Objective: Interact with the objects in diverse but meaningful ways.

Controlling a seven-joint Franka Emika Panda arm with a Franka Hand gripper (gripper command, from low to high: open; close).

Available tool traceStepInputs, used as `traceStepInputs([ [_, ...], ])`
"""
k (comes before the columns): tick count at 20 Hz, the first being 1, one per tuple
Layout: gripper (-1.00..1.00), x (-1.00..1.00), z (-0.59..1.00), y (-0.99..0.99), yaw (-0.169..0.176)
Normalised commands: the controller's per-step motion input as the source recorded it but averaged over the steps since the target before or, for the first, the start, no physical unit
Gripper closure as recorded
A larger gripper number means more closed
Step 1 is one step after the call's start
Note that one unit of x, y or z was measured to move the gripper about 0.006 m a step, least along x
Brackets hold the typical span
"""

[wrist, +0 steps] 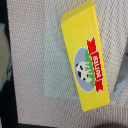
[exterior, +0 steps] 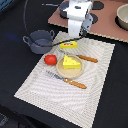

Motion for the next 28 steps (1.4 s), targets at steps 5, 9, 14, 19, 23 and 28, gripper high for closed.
traceStepInputs([
  [5, -1.00, -0.06, -0.30, -0.13, 0.024],
  [9, -1.00, -0.12, -0.41, -0.15, 0.043],
  [14, -1.00, -0.24, -0.36, -0.01, 0.062],
  [19, -1.00, -0.21, -0.37, 0.00, 0.066],
  [23, 1.00, -0.15, -0.35, 0.00, 0.065],
  [28, 1.00, -0.06, -0.30, 0.00, 0.066],
])
